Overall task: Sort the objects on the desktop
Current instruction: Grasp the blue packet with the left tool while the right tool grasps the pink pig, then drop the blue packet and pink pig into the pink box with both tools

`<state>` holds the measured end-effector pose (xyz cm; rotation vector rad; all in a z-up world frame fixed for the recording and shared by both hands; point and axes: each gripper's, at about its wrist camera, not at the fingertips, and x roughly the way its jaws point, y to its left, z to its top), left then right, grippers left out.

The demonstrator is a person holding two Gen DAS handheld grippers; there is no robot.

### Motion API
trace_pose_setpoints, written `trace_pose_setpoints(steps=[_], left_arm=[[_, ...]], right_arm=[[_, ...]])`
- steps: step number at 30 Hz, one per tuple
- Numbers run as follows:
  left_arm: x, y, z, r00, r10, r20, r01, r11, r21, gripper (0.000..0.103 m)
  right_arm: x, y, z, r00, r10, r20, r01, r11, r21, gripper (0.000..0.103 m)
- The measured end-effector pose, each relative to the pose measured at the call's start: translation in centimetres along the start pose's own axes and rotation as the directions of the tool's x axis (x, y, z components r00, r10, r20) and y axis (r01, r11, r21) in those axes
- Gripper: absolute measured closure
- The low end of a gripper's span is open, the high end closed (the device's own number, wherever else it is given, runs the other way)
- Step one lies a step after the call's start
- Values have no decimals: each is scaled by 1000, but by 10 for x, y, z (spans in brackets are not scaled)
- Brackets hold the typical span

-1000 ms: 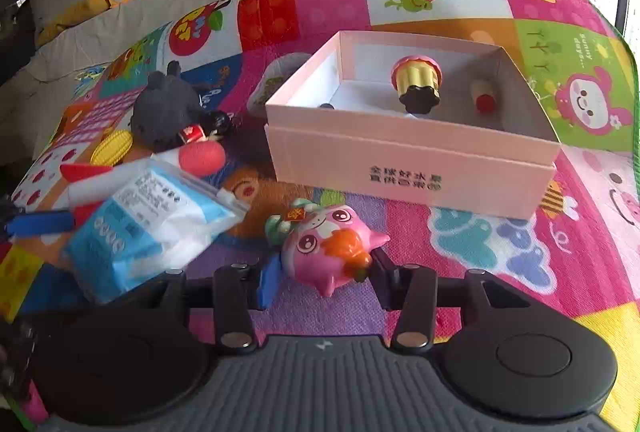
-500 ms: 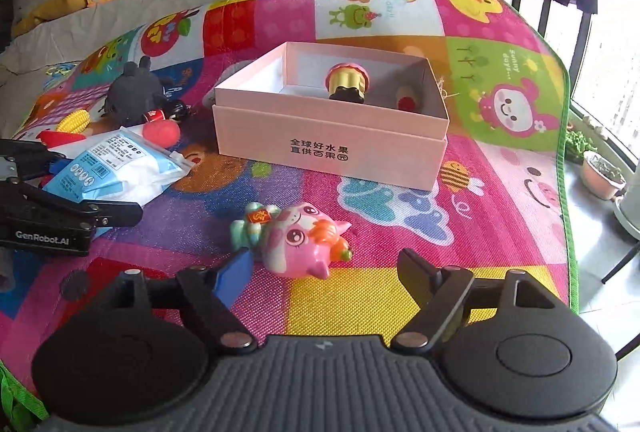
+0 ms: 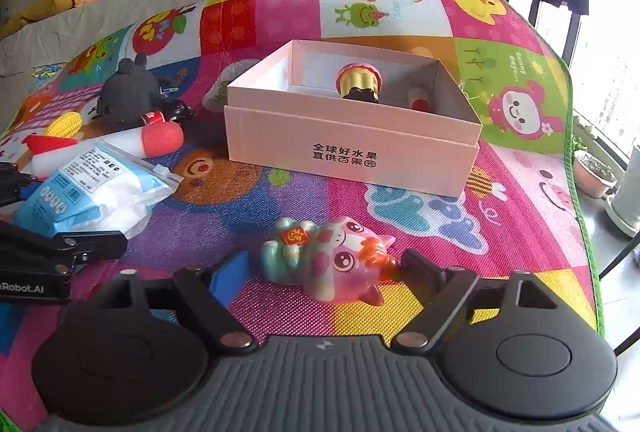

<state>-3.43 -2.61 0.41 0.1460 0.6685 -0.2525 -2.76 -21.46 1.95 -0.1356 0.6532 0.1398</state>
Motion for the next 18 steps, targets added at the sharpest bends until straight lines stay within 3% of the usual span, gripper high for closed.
trace_pose_setpoints(steps=[4, 7, 10, 14, 18], left_arm=[[0, 0, 0, 1000, 3, 2, -3, 1000, 0, 21], [-2, -3, -1, 1000, 9, 11, -9, 1000, 17, 33], [-6, -10, -3, 1000, 21, 18, -22, 998, 54, 38], [-24, -22, -7, 999, -35, 13, 34, 994, 99, 40], [-47, -27, 18, 993, -92, 75, 82, 989, 124, 40]], right_arm=[[-4, -1, -2, 1000, 7, 16, -7, 1000, -19, 30], [-8, -1, -4, 999, 49, -10, -50, 998, -46, 30], [-15, -3, -6, 994, 102, -37, -104, 993, -55, 30], [-35, -19, -3, 984, 171, -52, -172, 985, -13, 31], [-67, -49, 8, 988, 152, 15, -153, 988, 11, 31]])
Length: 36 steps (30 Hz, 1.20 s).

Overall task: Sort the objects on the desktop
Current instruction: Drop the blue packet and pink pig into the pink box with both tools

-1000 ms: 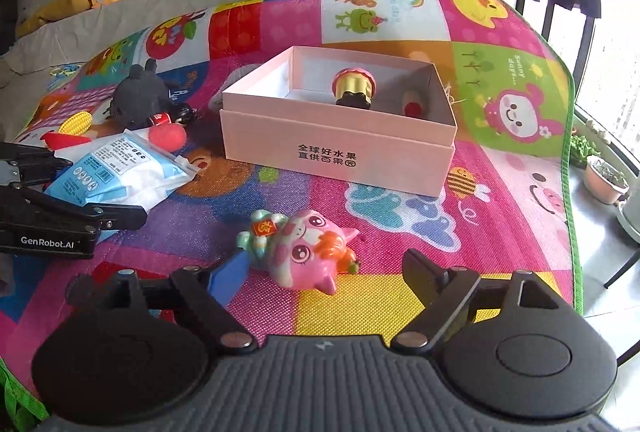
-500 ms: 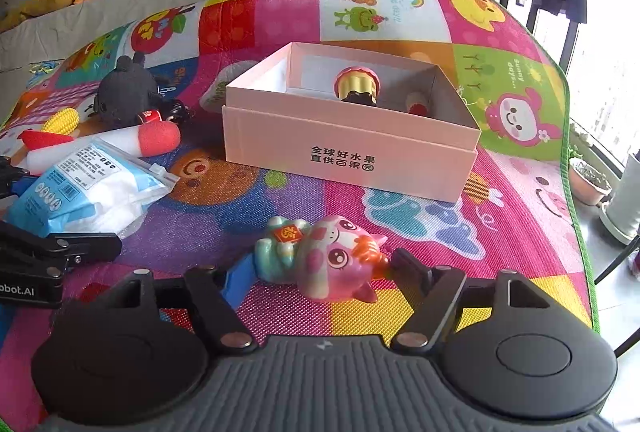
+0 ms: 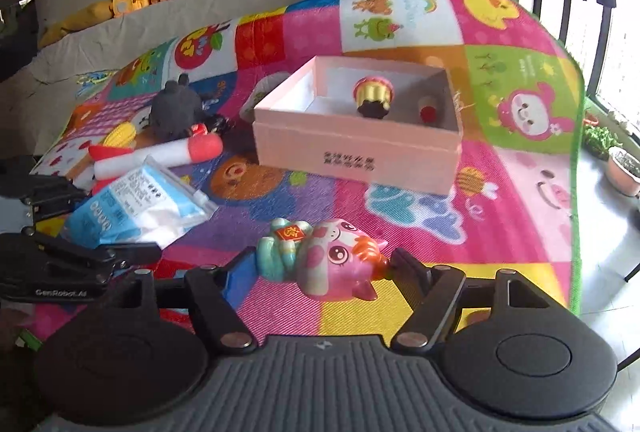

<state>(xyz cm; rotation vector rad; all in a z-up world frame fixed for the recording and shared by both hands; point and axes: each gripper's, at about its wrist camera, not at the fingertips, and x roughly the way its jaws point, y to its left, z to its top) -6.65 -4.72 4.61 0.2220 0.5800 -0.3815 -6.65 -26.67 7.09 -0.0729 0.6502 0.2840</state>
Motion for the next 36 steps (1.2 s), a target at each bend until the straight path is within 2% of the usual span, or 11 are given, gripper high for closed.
trace_pose_setpoints(steps=[5, 9, 11, 13, 15, 18, 23, 27, 30, 33, 36], left_arm=[[7, -1, 73, 986, -4, 167, -10, 997, 77, 39], [49, -6, 125, 979, -70, 193, 48, 992, 115, 39], [74, -8, 148, 976, -53, 209, 37, 996, 81, 38], [103, -7, 165, 974, -13, 225, 8, 1000, 23, 28], [129, -4, 171, 984, -2, 180, 2, 1000, 0, 16], [129, 6, 154, 986, -29, 165, 32, 999, -17, 7], [90, 19, 104, 985, -5, 172, 9, 1000, -24, 7], [74, 30, 72, 993, 16, 115, -9, 998, -63, 6], [60, 44, 51, 993, 67, 97, -58, 994, -95, 6], [43, 65, 31, 987, 138, 80, -125, 982, -144, 3], [27, 88, 9, 979, 199, 45, -186, 961, -205, 3]], right_arm=[[-45, -36, 44, 975, -121, 189, 113, 992, 50, 31], [-58, -57, 76, 938, -204, 280, 185, 978, 94, 30], [-57, -65, 87, 932, -215, 291, 192, 976, 107, 30], [-52, -70, 93, 929, -224, 295, 199, 974, 113, 30], [-43, -72, 98, 933, -226, 281, 201, 973, 115, 30], [-29, -73, 101, 942, -222, 251, 202, 974, 102, 30], [-10, -74, 105, 950, -215, 227, 206, 977, 61, 30], [22, -79, 123, 977, -130, 167, 114, 988, 101, 31], [61, -82, 141, 992, -84, 92, 69, 986, 149, 30], [101, -75, 149, 995, -93, 40, 89, 991, 96, 14], [123, -66, 146, 993, -119, 13, 118, 989, 88, 19]])
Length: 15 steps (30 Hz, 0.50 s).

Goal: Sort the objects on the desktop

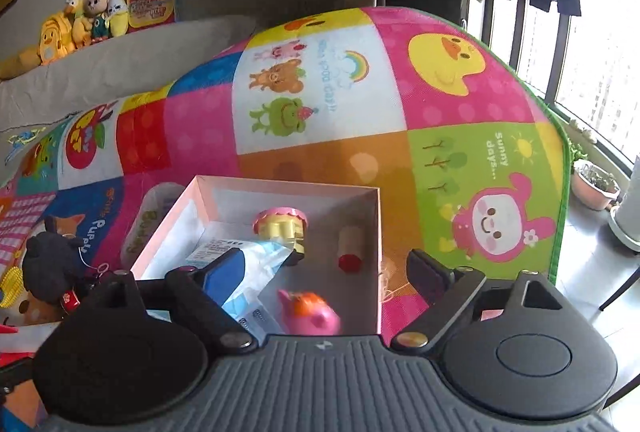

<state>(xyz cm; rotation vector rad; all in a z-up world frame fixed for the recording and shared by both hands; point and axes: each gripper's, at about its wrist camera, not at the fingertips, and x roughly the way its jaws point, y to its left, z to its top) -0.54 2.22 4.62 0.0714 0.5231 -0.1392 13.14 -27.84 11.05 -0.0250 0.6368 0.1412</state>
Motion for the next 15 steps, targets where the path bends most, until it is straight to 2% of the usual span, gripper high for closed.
trace_pose_setpoints(steps=[2, 3, 4, 6, 8, 15], left_arm=[[-4, 16, -10, 999, 28, -22, -29, 999, -40, 3], [-5, 23, -15, 999, 38, -34, -40, 998, -57, 3], [-6, 28, -19, 998, 46, -42, -49, 996, -74, 3], [-9, 36, -28, 997, 55, -56, -61, 993, -106, 3], [-11, 40, -33, 997, 51, -58, -59, 990, -128, 3], [-11, 42, -42, 997, 50, -55, -58, 987, -152, 3]], right_arm=[[8, 4, -3, 999, 37, -21, -37, 999, 30, 42], [14, 7, -4, 997, 62, -47, -60, 997, 44, 62], [19, 10, -6, 994, 86, -73, -81, 995, 60, 65], [30, 21, -8, 988, 118, -104, -109, 990, 84, 69], [43, 34, -8, 985, 109, -134, -99, 992, 77, 70], [79, 67, 7, 991, -10, -135, 7, 1000, -22, 70]])
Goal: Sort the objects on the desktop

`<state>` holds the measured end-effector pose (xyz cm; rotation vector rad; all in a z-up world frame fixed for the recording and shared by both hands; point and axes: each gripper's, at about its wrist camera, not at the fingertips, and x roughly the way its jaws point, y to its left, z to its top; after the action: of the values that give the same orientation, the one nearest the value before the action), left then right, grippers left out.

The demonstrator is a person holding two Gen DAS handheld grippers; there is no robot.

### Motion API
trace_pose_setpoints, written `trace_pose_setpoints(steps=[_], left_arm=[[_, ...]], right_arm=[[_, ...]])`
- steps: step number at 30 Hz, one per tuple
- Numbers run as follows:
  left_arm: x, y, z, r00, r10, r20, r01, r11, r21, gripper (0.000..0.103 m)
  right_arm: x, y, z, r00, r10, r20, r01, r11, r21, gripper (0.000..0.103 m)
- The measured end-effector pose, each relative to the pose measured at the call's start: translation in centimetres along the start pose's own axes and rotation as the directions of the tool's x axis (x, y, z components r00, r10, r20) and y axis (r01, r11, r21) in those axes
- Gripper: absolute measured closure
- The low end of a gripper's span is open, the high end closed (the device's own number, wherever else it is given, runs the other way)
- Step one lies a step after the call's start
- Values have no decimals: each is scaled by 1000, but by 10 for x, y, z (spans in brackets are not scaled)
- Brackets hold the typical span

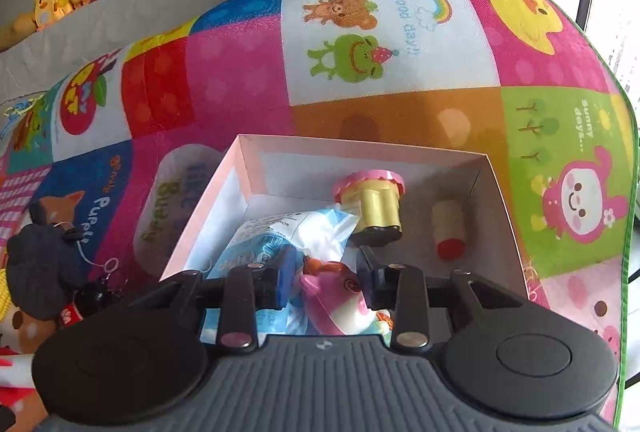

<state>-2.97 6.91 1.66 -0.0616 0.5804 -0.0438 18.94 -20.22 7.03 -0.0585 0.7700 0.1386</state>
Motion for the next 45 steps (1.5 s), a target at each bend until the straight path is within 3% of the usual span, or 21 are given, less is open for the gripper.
trace_pose_setpoints(steps=[4, 6, 7, 10, 12, 15, 19, 22, 24, 27, 28, 31, 34, 38, 40, 45], left_arm=[[-3, 1, -2, 1000, -1, 22, 1, 1000, -9, 3], [-2, 0, -3, 1000, 0, 17, 0, 1000, -6, 3], [-1, -1, -3, 1000, 0, 13, 0, 1000, -2, 3], [0, -4, -3, 1000, 3, 7, -3, 1000, 9, 2], [0, -4, -3, 1000, 8, 12, -8, 1000, 9, 2], [-1, -3, -4, 1000, 14, 17, -14, 1000, 0, 2], [-1, 2, -4, 1000, 4, 15, -3, 1000, -23, 2], [1, 6, -4, 1000, -7, 8, 8, 999, -51, 2], [2, 9, -4, 1000, -12, 1, 13, 997, -70, 2], [1, 12, -5, 1000, -6, 1, 6, 996, -92, 2], [1, 12, -5, 1000, -3, 3, 4, 996, -93, 2], [0, 10, -5, 1000, -2, 2, 2, 997, -81, 2], [1, 8, -4, 1000, 1, -3, -1, 998, -67, 2], [1, 6, -4, 1000, -13, -8, 13, 999, -46, 2], [2, 4, -4, 1000, -19, -14, 18, 999, -34, 2], [3, -6, -4, 1000, -16, -16, 16, 999, 29, 2]], right_arm=[[3, 3, 6, 998, -52, -20, 52, 998, -32, 70], [-11, 10, 5, 996, -83, 34, 84, 995, -51, 68], [-22, 18, 4, 994, -85, 72, 90, 994, -69, 62], [-51, 47, 4, 992, 45, 119, -32, 993, -114, 52], [-60, 70, 5, 982, 175, 78, -163, 977, -141, 52], [-51, 107, 2, 956, 292, -30, -293, 941, -168, 51], [-22, 149, -9, 967, 236, -96, -253, 936, -244, 35], [-4, 165, -13, 975, 187, -120, -214, 938, -274, 33], [8, 168, -16, 965, 193, -179, -236, 935, -265, 32], [23, 167, -22, 948, 205, -244, -258, 942, -214, 38], [18, 168, -25, 954, 201, -223, -253, 939, -233, 47], [-9, 161, -29, 965, 213, -156, -247, 938, -244, 47], [-55, 141, -30, 959, 276, -59, -282, 929, -240, 47], [-114, 97, -47, 936, 351, 17, -341, 919, -197, 47], [-130, 76, -66, 944, 329, 30, -318, 928, -192, 47], [-140, 30, -121, 989, 147, 31, -140, 975, -173, 47]])
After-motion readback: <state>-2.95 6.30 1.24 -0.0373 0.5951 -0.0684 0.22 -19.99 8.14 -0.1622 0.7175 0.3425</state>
